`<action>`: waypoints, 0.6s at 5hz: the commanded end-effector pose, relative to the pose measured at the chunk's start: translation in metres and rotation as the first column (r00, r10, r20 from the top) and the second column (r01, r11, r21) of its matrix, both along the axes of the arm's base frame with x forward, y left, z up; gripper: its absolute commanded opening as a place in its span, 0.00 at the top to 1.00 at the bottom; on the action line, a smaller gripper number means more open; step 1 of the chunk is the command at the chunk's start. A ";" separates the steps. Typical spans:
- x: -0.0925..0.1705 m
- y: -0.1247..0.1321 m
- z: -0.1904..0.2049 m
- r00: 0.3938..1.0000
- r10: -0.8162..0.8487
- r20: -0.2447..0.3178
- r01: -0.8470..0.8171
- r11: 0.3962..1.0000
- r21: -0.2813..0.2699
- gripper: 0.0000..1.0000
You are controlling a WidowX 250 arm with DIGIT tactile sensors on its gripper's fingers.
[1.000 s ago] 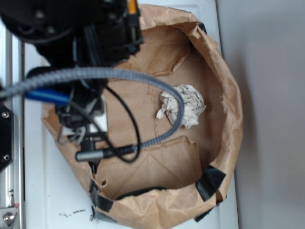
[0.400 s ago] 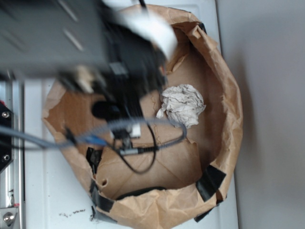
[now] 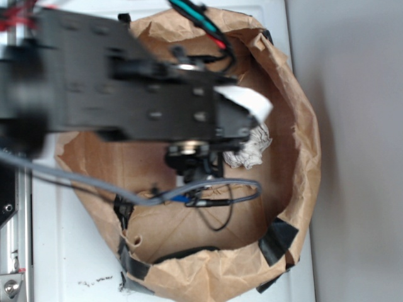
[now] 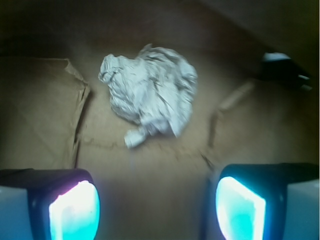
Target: Grab the white paper.
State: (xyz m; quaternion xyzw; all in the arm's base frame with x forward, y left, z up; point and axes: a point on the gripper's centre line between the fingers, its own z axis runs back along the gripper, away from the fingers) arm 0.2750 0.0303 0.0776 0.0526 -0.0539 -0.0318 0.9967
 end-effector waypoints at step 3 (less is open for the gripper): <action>0.041 0.032 0.014 0.997 0.021 0.074 -0.015 0.997 -0.076 0.00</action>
